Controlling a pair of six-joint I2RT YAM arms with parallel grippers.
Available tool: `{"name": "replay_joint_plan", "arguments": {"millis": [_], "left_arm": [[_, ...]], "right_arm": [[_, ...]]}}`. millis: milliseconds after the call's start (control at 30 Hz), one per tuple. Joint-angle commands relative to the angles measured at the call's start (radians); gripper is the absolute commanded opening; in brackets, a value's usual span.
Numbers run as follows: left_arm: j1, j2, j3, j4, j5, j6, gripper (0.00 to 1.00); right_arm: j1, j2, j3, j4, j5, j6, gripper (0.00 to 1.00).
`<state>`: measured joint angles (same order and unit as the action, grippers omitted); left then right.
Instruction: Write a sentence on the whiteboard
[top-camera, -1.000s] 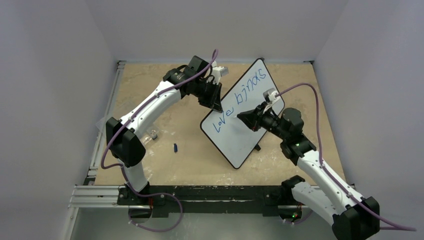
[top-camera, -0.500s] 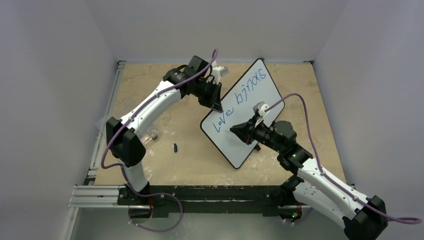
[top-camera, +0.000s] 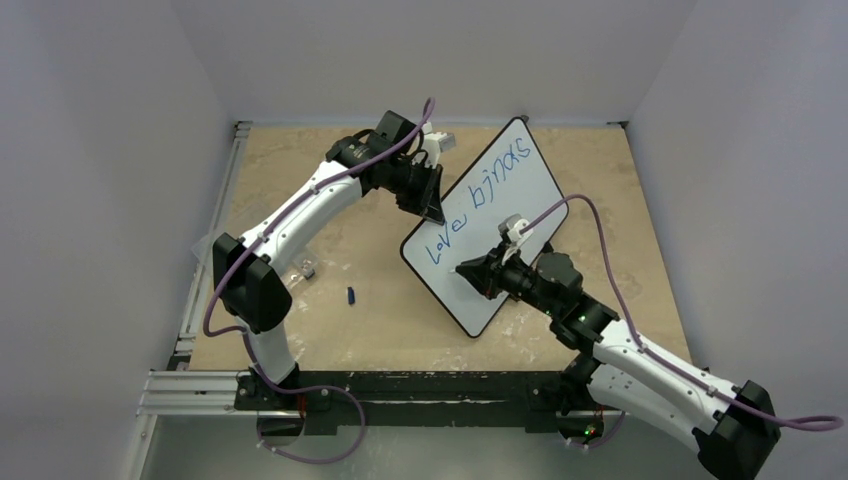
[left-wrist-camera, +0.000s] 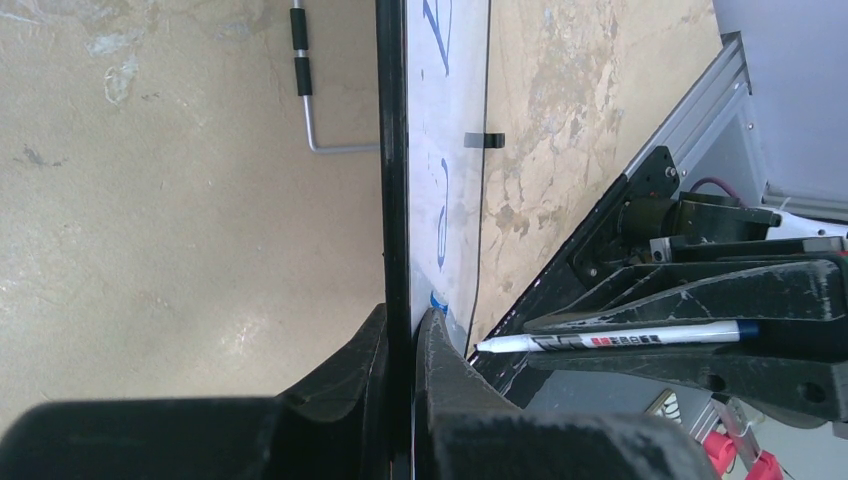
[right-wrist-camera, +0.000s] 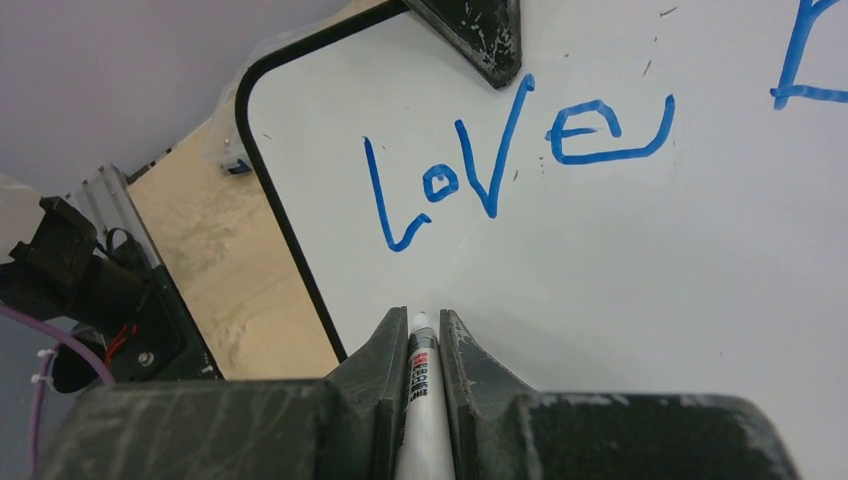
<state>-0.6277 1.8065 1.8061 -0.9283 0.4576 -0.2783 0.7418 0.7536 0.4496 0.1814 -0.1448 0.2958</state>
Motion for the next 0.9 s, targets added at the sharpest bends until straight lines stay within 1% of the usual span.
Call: {"name": "replay_joint_plan", "arguments": {"millis": [0,200,533,867], "left_arm": [[-0.027,0.066,-0.034,-0.025,-0.114,0.069,0.0],[-0.014,0.077,-0.032,-0.023,-0.085,0.053,0.0],[-0.007,0.083,-0.031,-0.023,-0.077,0.051,0.0],[-0.007,0.082,-0.03,-0.023,-0.075,0.049,0.0]], "right_arm": [[0.025,0.026,0.002,0.042,0.066,0.017,0.0],[0.031,0.046,-0.005,0.05,0.085,0.019,0.0],[0.033,0.061,-0.028,0.046,0.104,0.049,0.0],[0.033,0.025,-0.047,0.002,0.127,0.089,0.0]]}}
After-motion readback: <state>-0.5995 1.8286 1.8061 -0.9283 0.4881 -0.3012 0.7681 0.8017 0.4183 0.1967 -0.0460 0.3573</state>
